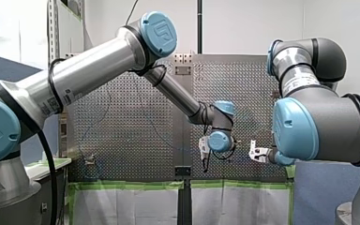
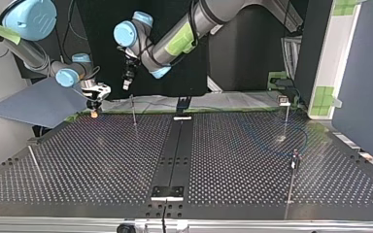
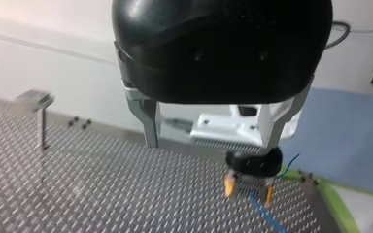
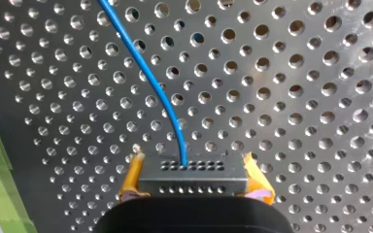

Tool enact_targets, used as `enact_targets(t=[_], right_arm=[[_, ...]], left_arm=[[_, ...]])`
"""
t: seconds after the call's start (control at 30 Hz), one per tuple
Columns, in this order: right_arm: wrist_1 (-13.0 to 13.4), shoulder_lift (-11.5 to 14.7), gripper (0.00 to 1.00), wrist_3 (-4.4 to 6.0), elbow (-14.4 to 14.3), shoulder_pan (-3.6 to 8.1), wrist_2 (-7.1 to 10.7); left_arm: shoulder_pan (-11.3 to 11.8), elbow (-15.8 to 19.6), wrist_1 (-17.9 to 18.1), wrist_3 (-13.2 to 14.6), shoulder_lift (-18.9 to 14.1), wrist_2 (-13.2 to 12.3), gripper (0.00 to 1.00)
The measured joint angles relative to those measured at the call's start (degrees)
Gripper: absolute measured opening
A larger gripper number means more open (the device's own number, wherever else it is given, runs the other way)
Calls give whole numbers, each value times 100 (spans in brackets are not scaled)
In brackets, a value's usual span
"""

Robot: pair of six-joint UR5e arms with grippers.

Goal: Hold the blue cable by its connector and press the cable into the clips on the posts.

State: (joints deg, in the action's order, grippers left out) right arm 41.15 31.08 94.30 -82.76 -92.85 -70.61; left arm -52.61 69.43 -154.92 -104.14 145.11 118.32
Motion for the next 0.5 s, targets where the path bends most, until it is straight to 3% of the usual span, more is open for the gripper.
enact_targets(t=[0.3,0.5], right_arm=[[4,-2,0,24,9,5,135],[-2,-3,0,22,13,-22,143]], left_arm=[[170,520,-196,-508,-519,520,100],[218,866,-499,-633,-865,863,100]])
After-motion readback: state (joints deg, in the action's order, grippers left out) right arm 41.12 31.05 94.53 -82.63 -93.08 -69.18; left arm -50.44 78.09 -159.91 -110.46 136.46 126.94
